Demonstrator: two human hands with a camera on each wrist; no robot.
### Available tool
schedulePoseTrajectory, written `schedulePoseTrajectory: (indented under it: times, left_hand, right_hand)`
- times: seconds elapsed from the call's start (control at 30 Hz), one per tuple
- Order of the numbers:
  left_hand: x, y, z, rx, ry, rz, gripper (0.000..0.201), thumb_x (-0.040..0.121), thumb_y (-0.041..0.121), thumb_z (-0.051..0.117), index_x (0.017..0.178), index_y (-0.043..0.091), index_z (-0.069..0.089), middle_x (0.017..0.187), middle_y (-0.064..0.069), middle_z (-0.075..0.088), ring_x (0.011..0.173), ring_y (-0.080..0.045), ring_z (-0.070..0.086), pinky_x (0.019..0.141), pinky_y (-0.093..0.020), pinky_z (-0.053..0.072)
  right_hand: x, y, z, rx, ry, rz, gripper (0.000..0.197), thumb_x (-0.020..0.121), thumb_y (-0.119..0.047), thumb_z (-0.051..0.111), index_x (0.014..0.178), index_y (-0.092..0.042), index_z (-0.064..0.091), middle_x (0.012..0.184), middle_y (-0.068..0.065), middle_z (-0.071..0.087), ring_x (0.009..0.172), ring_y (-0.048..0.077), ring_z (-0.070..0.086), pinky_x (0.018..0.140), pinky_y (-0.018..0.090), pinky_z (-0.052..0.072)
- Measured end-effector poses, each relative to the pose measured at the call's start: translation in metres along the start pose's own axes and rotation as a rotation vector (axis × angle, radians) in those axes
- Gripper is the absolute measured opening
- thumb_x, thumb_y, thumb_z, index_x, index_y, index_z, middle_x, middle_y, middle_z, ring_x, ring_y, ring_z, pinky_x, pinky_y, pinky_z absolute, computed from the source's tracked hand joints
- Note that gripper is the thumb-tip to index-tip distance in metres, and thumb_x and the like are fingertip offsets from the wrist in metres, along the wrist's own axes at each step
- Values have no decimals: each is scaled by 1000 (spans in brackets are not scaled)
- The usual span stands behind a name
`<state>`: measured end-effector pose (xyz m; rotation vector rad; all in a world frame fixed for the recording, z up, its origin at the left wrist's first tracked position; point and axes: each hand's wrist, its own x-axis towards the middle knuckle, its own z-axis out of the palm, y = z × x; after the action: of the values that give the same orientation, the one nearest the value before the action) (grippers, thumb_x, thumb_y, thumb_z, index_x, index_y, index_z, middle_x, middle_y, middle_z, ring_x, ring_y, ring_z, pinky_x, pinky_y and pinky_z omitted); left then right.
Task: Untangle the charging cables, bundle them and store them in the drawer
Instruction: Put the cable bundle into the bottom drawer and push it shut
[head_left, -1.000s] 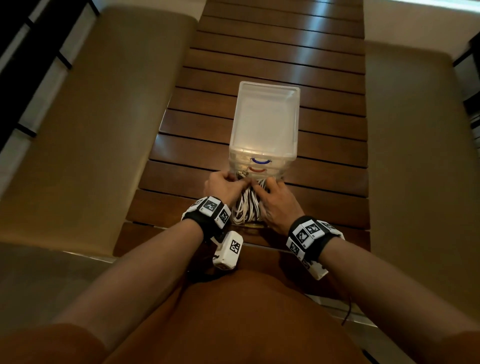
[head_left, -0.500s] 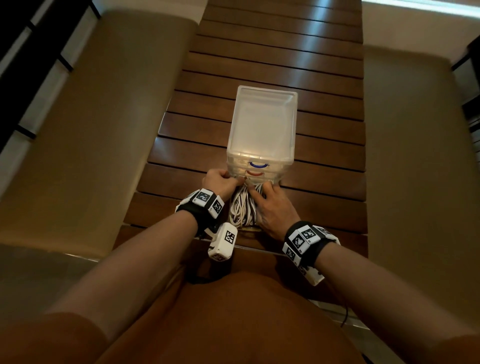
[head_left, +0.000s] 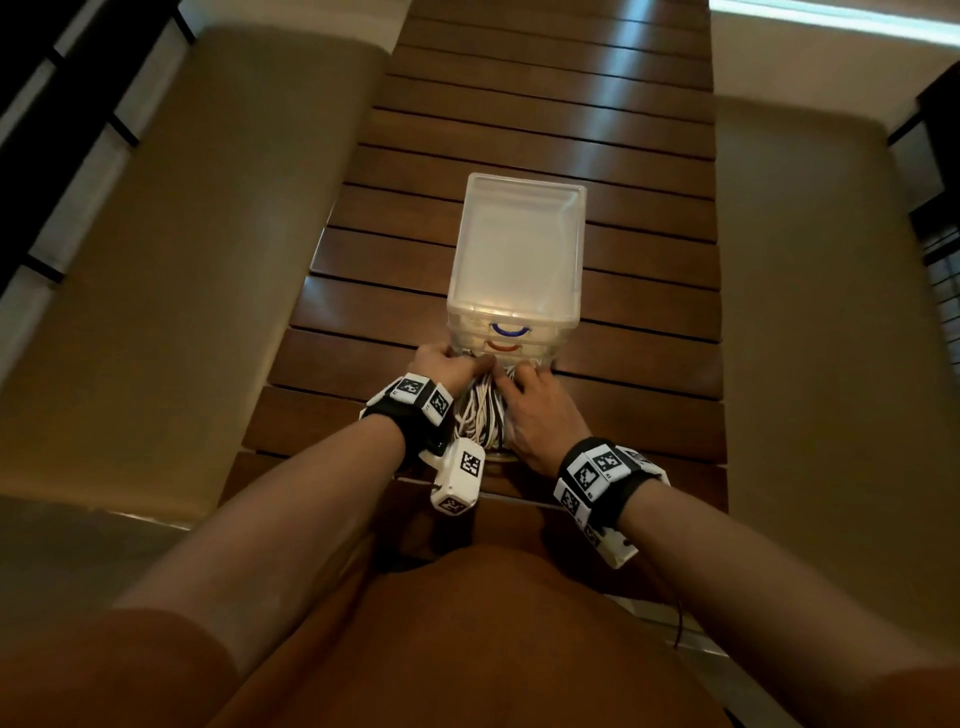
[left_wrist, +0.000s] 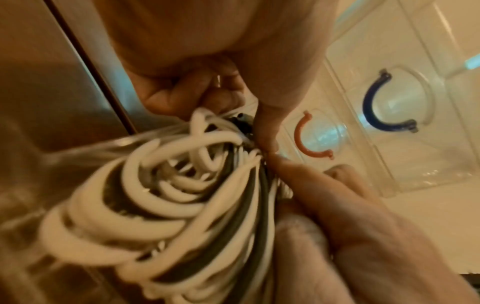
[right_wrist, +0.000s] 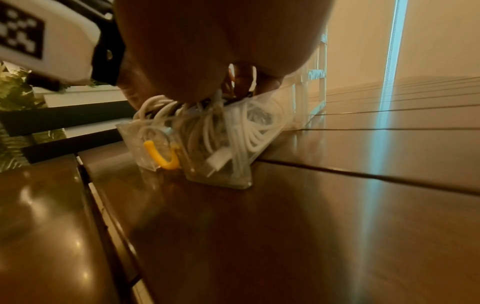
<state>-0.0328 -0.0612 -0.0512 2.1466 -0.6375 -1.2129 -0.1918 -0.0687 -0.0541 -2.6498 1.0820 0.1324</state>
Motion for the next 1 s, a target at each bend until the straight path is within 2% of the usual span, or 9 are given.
schedulePoseTrajectory:
  times: [0.17, 0.33, 0.5, 0.63, 0.7, 0.8, 0.9, 0.93, 1.0]
  left_hand:
    - [-1, -1, -3, 103, -4, 79, 39, 68, 51, 80, 89, 19, 71, 82, 1, 72, 75, -14, 68, 70, -28, 55]
    - [-5, -5, -26, 82, -294, 80, 36, 74, 20, 82, 98, 14, 56, 87, -1, 66, 76, -15, 66, 66, -35, 57]
    - [-12, -20, -13, 115, -173, 108, 34, 74, 30, 82, 83, 18, 51, 74, 1, 61, 67, -16, 61, 65, -34, 52]
    - [-20, -10, -13, 334, -65, 161, 42, 73, 43, 79, 97, 24, 50, 95, 4, 61, 85, -15, 60, 72, -29, 49]
    - [-26, 9, -24, 433, 122, 317, 56, 68, 51, 79, 103, 23, 45, 99, 5, 54, 84, -12, 54, 72, -30, 49]
    - [-27, 47, -40, 427, 329, 843, 69, 62, 52, 82, 110, 16, 48, 111, -5, 49, 99, -18, 47, 83, -28, 45]
    - [-12, 69, -43, 817, 159, 1080, 80, 76, 56, 67, 143, 28, 36, 151, -7, 31, 142, -26, 21, 118, -42, 20]
    - [-7, 70, -42, 930, 85, 1087, 75, 83, 53, 61, 148, 32, 30, 157, -5, 24, 147, -27, 12, 120, -46, 12]
    - [1, 68, -41, 952, -6, 1066, 65, 91, 38, 57, 149, 34, 28, 159, -3, 21, 148, -27, 9, 120, -49, 13]
  right_hand:
    - [4, -6, 8, 28, 29, 73, 48, 92, -21, 49, 136, -3, 43, 116, 17, 50, 102, 34, 51, 86, 42, 45]
    - [10, -5, 4, 57, 67, 108, 41, 96, -18, 47, 133, -3, 45, 118, 19, 47, 101, 34, 52, 86, 40, 48]
    - [17, -7, 8, 117, 146, 146, 45, 92, -14, 53, 135, -3, 45, 120, 22, 45, 99, 38, 55, 80, 43, 54]
    - [14, -7, 14, -3, 245, 102, 36, 82, -7, 61, 117, 3, 60, 96, 21, 60, 80, 35, 62, 66, 38, 55]
    - [13, -7, 14, -112, 266, 92, 33, 84, -13, 48, 109, 0, 66, 91, 18, 64, 79, 33, 63, 67, 37, 53]
    - [13, -5, 10, -204, 245, 102, 37, 84, -22, 43, 107, -7, 68, 92, 13, 67, 82, 29, 63, 69, 34, 49]
    - [12, -4, 8, -193, 205, 82, 37, 79, -23, 55, 109, -7, 67, 92, 12, 67, 82, 29, 63, 68, 34, 49]
    - [13, -2, 7, -188, 210, 84, 36, 77, -22, 57, 108, -7, 68, 92, 11, 67, 82, 29, 62, 67, 34, 49]
    - [19, 1, 5, -166, 212, 94, 34, 74, -20, 63, 105, -7, 69, 92, 11, 67, 82, 30, 63, 68, 35, 51]
